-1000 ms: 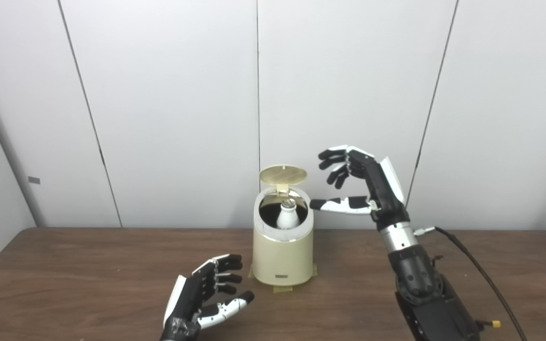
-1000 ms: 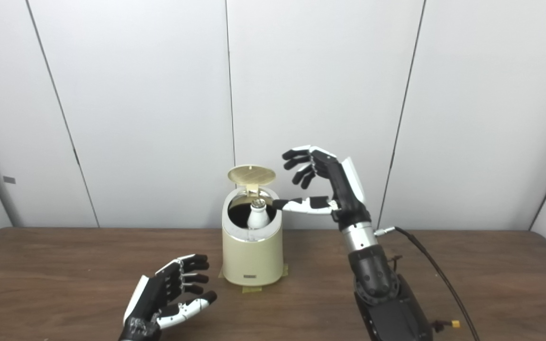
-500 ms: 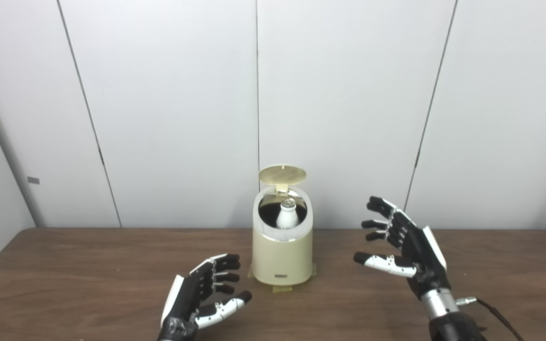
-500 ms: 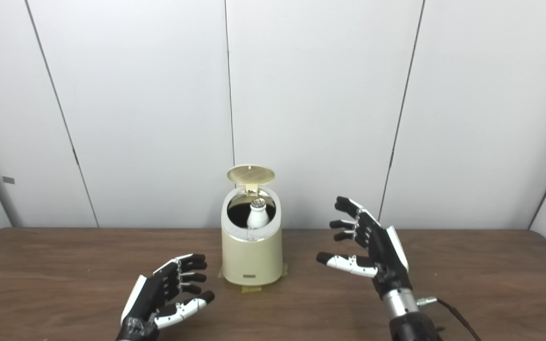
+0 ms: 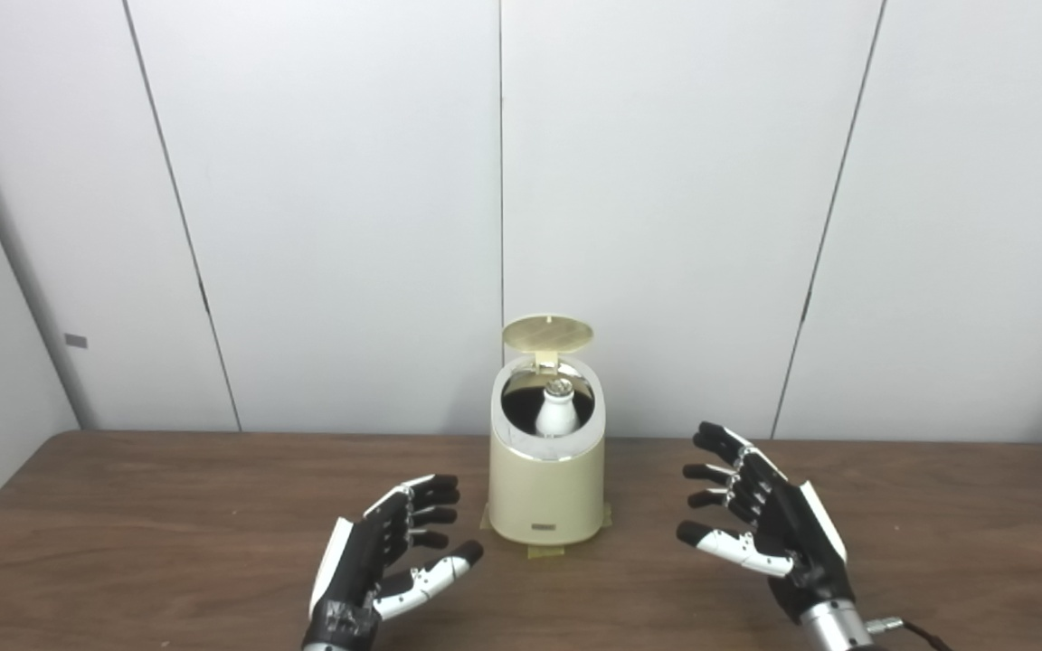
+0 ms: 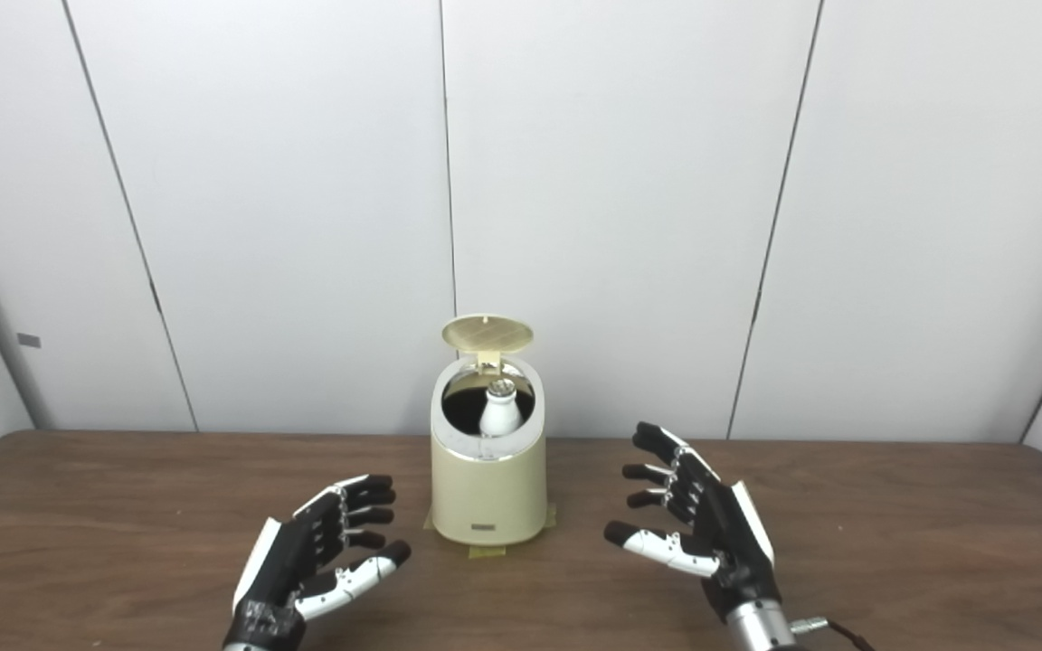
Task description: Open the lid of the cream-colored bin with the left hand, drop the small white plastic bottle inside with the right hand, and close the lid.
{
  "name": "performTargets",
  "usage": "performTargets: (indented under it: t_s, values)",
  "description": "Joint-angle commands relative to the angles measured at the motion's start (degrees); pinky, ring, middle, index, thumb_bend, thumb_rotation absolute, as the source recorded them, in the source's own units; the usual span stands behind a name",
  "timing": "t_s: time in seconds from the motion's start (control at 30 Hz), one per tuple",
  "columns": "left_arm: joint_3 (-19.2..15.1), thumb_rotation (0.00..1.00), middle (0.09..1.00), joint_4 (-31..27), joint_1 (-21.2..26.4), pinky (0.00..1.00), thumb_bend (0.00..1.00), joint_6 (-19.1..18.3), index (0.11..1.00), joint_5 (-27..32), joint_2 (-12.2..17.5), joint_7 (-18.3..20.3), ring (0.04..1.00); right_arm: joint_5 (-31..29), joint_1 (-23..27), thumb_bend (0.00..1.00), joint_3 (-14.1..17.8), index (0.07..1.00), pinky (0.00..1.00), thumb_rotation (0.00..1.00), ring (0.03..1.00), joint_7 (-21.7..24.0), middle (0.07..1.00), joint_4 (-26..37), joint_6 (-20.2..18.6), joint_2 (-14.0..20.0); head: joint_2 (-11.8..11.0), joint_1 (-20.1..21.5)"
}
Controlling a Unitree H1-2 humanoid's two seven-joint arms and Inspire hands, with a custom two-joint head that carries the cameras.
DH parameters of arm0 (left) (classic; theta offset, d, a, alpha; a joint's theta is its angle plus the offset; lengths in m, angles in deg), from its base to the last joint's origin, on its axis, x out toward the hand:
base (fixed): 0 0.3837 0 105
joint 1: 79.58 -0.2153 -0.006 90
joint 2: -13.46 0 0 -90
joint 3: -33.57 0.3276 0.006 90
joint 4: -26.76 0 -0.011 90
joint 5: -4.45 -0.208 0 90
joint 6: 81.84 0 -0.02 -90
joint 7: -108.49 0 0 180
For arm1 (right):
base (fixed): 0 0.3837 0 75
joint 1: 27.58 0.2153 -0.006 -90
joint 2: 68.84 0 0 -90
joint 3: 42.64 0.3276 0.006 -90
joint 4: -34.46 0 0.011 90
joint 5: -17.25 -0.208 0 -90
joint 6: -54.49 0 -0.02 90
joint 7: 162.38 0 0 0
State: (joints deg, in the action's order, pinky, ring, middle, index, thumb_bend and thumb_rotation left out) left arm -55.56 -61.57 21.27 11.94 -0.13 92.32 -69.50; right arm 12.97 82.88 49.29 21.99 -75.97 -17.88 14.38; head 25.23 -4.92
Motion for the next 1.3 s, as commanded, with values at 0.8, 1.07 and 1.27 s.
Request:
performTargets:
  t_s: [0.8, 1.07, 1.27]
  values:
    - [5.0, 0.43, 0.973, 7.9, 33.4, 0.96, 0.86, -8.8, 0.946, -12.0, 9.2, 3.3, 0.991, -0.7, -0.4, 0.84, 2.2, 0.835, 0.62, 0.25, 0.701, -0.4, 0.830, 2.2, 1.6, -0.4, -0.3, 0.1]
    - [9.7, 0.46, 0.993, 14.8, 38.7, 0.91, 0.89, -7.7, 0.968, -18.9, 11.3, 3.3, 1.000, -0.3, -0.7, 0.86, 2.1, 0.828, 0.63, 0.27, 0.699, -0.5, 0.824, 3.3, 0.2, -1.0, -0.5, 0.8]
    - [12.6, 0.45, 0.976, 18.4, 40.9, 0.91, 0.90, -5.3, 0.941, -22.3, 12.0, 3.9, 1.000, -0.7, -1.4, 0.89, 2.0, 0.818, 0.63, 0.27, 0.699, -0.3, 0.828, 5.9, -1.8, -1.8, -0.4, 1.1]
